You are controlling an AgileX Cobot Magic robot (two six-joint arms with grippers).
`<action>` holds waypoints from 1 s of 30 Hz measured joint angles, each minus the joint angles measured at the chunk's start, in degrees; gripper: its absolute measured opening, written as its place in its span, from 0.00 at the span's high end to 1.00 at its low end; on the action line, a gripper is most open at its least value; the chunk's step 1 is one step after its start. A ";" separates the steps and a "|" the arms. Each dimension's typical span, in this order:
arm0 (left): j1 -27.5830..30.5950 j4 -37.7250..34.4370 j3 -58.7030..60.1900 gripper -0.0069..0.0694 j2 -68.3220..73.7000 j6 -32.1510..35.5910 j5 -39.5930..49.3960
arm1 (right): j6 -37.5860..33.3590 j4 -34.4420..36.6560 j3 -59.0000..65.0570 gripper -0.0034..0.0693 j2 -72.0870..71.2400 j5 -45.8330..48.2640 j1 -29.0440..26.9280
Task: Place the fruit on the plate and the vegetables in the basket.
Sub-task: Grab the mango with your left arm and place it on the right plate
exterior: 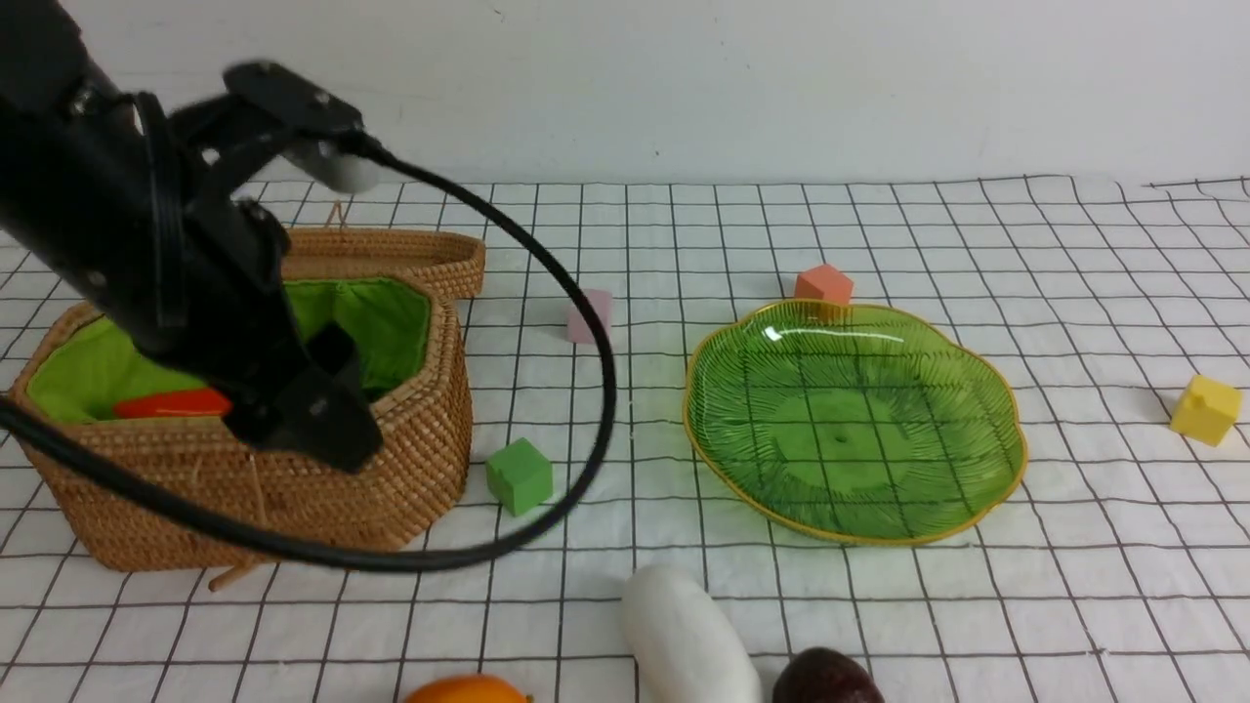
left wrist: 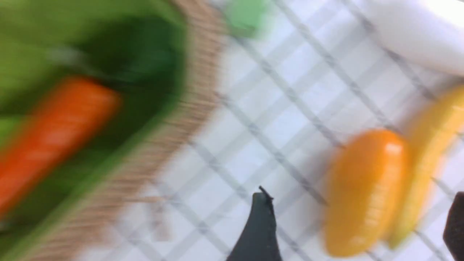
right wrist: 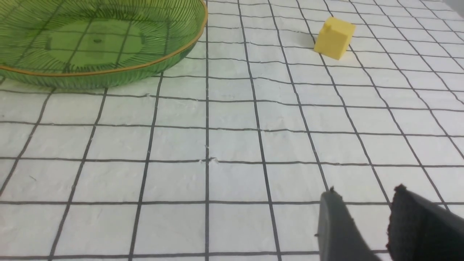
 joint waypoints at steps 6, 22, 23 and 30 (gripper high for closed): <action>-4.68 -0.87 13.70 0.15 0.95 -2.85 -4.09 | 0.00 0.00 0.00 0.62 0.00 0.00 0.00; -14.45 5.53 21.91 0.13 10.83 -14.77 -18.28 | 0.00 0.00 0.00 0.62 0.00 0.00 0.00; -14.45 5.53 21.91 0.13 11.21 -14.84 -18.28 | 0.00 0.00 0.00 0.62 0.00 0.00 0.00; -14.64 7.60 21.40 0.16 14.14 -14.79 -17.78 | 0.00 0.00 0.00 0.62 0.00 0.00 0.00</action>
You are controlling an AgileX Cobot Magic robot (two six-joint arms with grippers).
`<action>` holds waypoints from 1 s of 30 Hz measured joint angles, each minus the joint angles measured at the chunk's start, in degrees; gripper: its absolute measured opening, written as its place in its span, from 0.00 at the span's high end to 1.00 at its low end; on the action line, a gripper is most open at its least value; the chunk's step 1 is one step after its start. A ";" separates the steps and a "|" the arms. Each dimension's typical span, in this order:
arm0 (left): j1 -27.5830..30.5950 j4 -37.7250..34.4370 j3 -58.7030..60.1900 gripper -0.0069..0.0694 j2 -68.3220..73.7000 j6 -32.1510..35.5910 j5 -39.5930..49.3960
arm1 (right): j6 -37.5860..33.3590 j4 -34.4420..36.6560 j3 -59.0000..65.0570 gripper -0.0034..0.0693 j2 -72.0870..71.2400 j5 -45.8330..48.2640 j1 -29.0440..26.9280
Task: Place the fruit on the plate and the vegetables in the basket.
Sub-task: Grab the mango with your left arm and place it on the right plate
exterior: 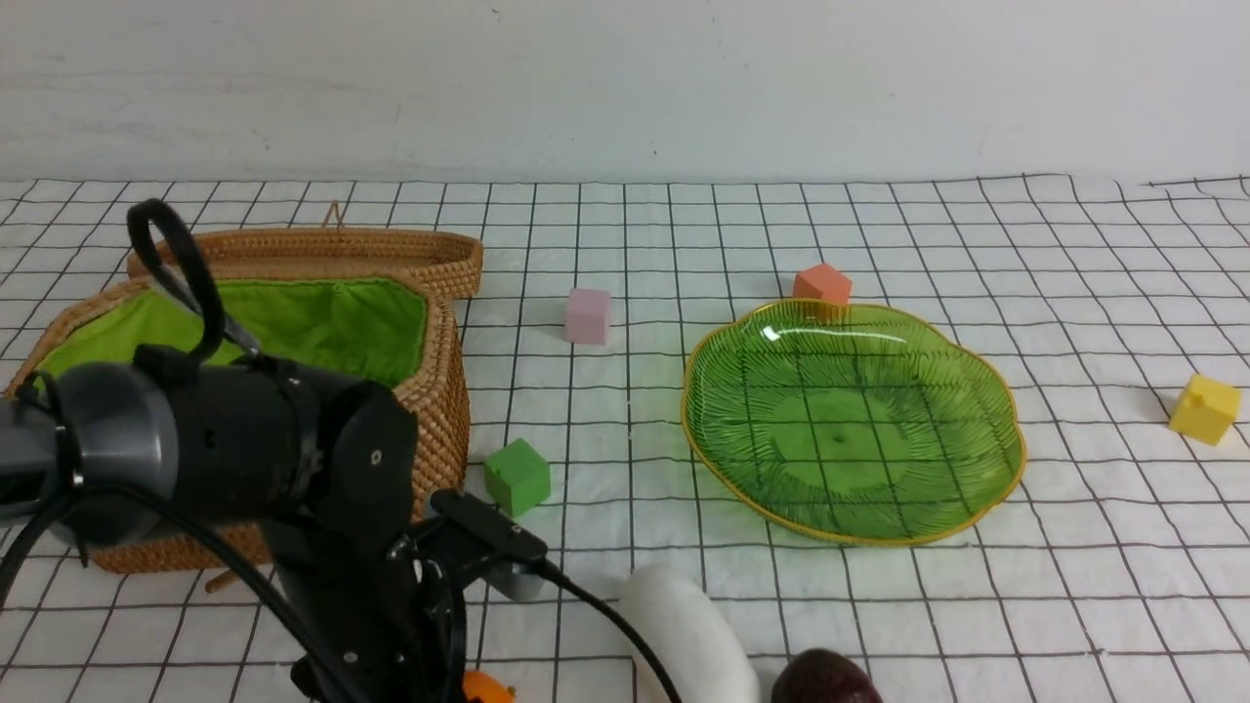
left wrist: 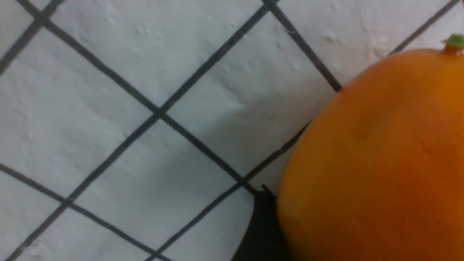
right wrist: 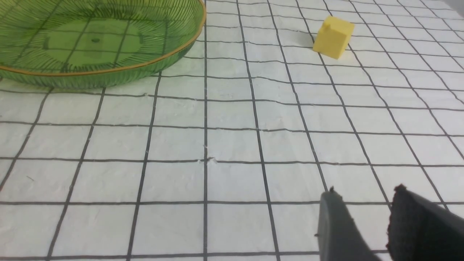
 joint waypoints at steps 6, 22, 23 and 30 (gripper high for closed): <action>0.00 2.22 -6.00 0.16 0.57 0.00 4.87 | 0.00 0.00 0.00 0.62 0.00 0.00 0.00; -0.24 -11.29 -45.81 0.16 11.71 0.04 5.75 | 0.00 0.00 0.00 0.62 0.00 0.00 0.00; -0.33 -11.17 -49.58 0.16 14.81 -0.09 5.67 | 0.00 0.00 0.00 0.62 0.00 0.00 0.00; -4.05 -10.21 -67.94 0.16 29.98 -1.50 1.70 | 0.00 0.00 0.00 0.62 0.00 0.00 0.00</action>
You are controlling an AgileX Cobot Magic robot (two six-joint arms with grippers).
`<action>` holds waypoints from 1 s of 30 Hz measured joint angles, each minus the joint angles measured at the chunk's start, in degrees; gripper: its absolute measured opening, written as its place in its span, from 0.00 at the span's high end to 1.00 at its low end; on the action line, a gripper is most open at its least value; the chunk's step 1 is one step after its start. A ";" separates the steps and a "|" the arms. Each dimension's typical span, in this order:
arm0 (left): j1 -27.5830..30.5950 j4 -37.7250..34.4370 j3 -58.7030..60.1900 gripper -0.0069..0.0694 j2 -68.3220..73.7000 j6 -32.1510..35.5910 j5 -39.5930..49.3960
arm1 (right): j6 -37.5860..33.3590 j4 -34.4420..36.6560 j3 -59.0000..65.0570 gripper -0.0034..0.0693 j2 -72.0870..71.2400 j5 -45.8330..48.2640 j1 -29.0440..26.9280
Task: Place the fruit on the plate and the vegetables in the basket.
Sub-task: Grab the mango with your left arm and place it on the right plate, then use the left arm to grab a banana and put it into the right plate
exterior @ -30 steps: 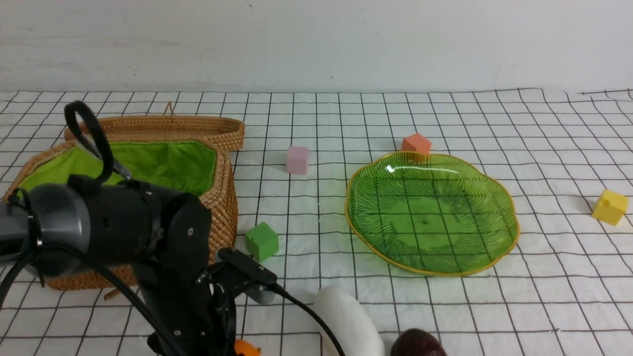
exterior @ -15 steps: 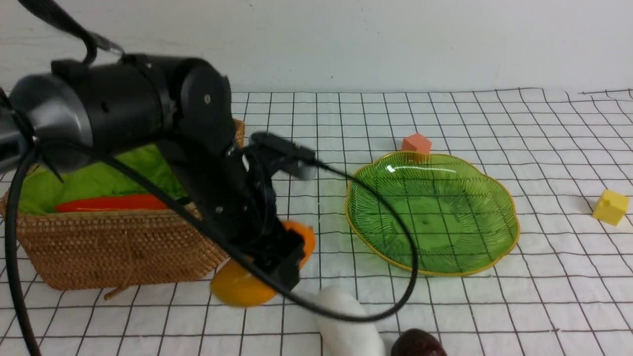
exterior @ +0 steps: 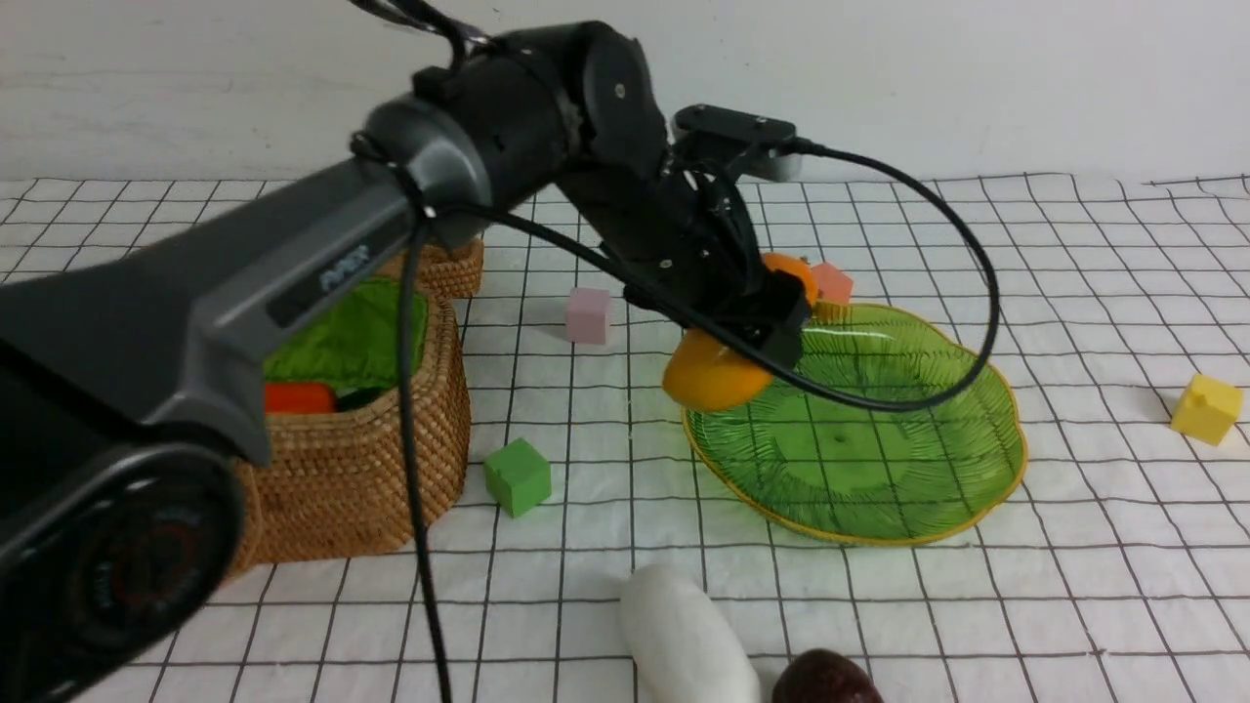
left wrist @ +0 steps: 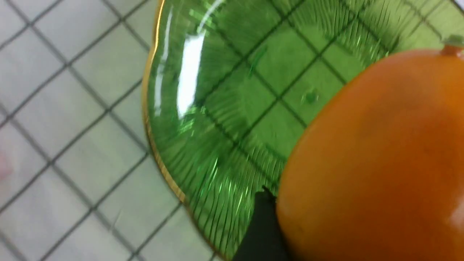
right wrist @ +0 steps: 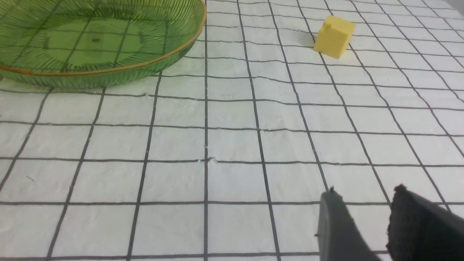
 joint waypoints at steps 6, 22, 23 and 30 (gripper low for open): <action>-2.77 0.44 -1.95 0.16 4.94 -1.39 -9.00 | 0.00 0.00 0.00 0.62 0.00 0.00 0.00; 4.15 3.00 -1.85 0.06 -9.98 0.72 11.46 | 0.00 0.00 0.00 0.62 0.00 0.00 0.00; 5.16 4.37 -0.64 0.07 -14.24 2.85 14.63 | 0.00 0.00 0.00 0.62 0.00 0.00 0.00; 5.08 6.20 21.44 0.12 -30.24 5.44 17.14 | 0.00 0.00 0.00 0.62 0.00 0.00 0.00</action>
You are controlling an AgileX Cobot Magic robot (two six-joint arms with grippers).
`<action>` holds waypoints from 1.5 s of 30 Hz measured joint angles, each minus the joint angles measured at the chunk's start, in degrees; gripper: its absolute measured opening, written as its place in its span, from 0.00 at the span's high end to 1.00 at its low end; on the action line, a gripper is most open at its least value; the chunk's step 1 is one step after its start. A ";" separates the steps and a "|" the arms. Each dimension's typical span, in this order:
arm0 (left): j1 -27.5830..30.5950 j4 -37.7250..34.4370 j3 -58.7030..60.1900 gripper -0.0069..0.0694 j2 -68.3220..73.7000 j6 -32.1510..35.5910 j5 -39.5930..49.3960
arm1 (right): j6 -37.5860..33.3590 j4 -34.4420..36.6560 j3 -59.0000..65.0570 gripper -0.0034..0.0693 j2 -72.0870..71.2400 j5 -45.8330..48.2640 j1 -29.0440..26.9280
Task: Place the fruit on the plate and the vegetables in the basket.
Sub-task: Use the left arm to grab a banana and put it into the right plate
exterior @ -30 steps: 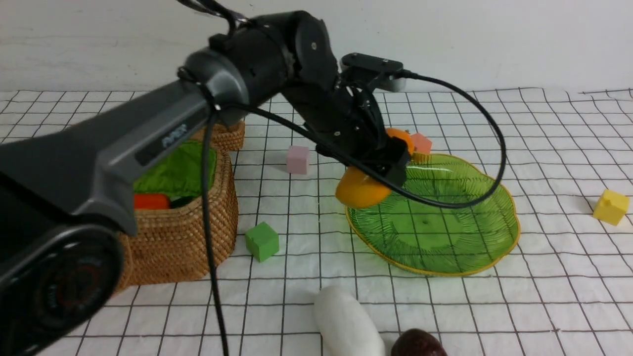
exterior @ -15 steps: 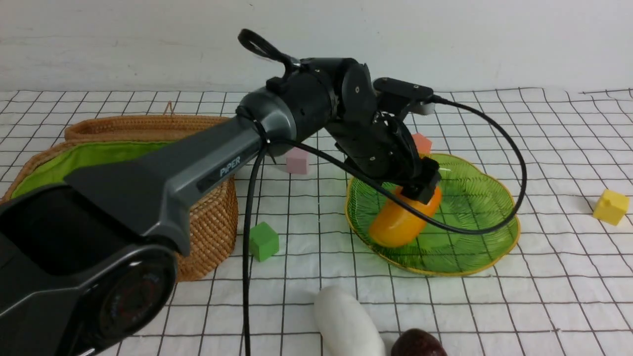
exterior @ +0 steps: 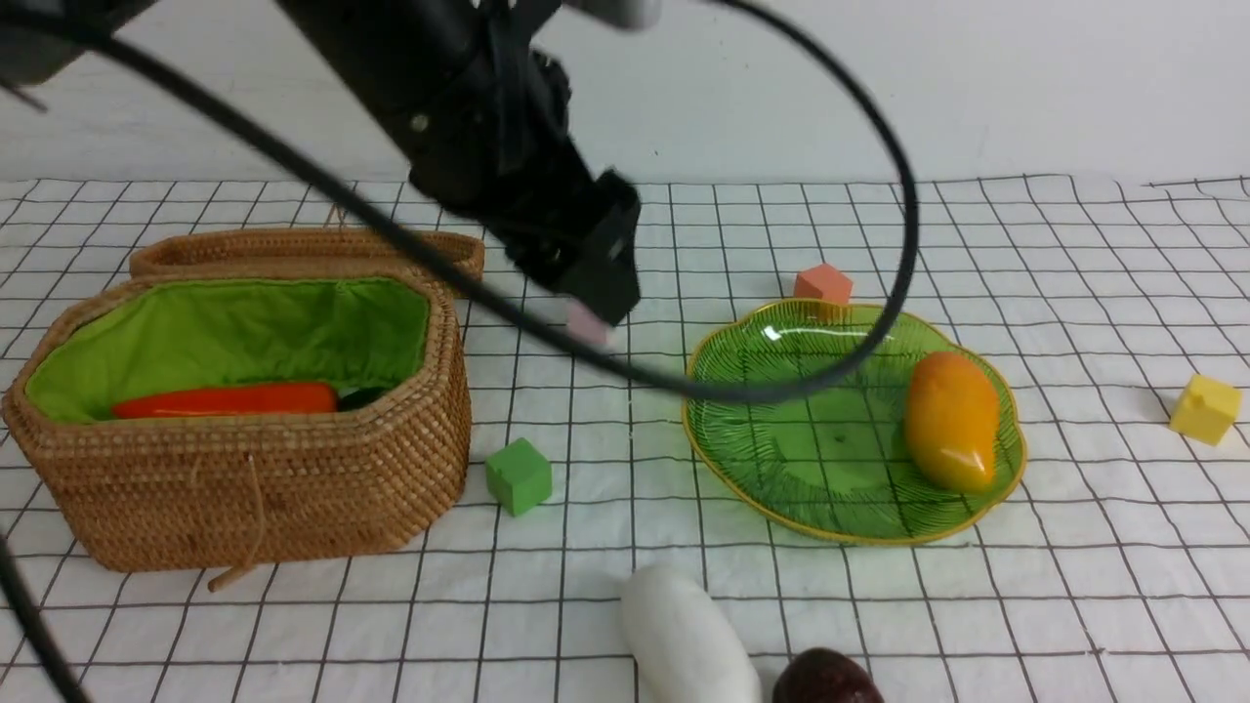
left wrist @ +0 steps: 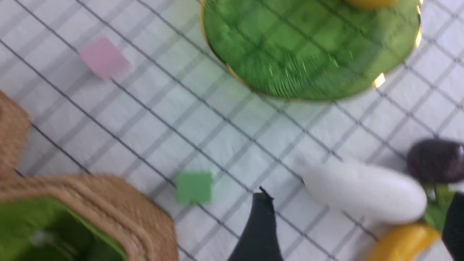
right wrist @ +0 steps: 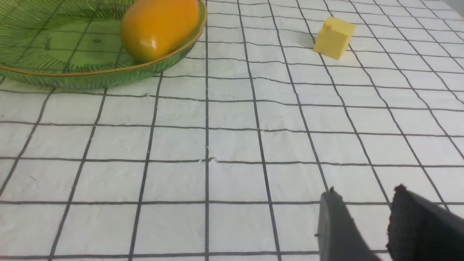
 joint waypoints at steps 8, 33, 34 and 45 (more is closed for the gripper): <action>-0.03 -4.23 34.01 0.13 -3.72 0.32 -6.26 | 0.00 0.00 0.00 0.62 0.00 0.00 0.00; -10.51 -4.37 39.11 0.46 7.13 3.71 -17.37 | 0.00 -0.05 0.00 0.62 0.00 0.00 0.00; -10.51 -2.68 38.20 0.51 7.08 4.17 -14.52 | 0.00 -0.05 0.00 0.62 0.00 0.00 0.00; -10.57 14.91 19.90 0.49 2.08 2.93 -3.98 | 0.00 -0.05 0.00 0.62 0.00 0.00 0.00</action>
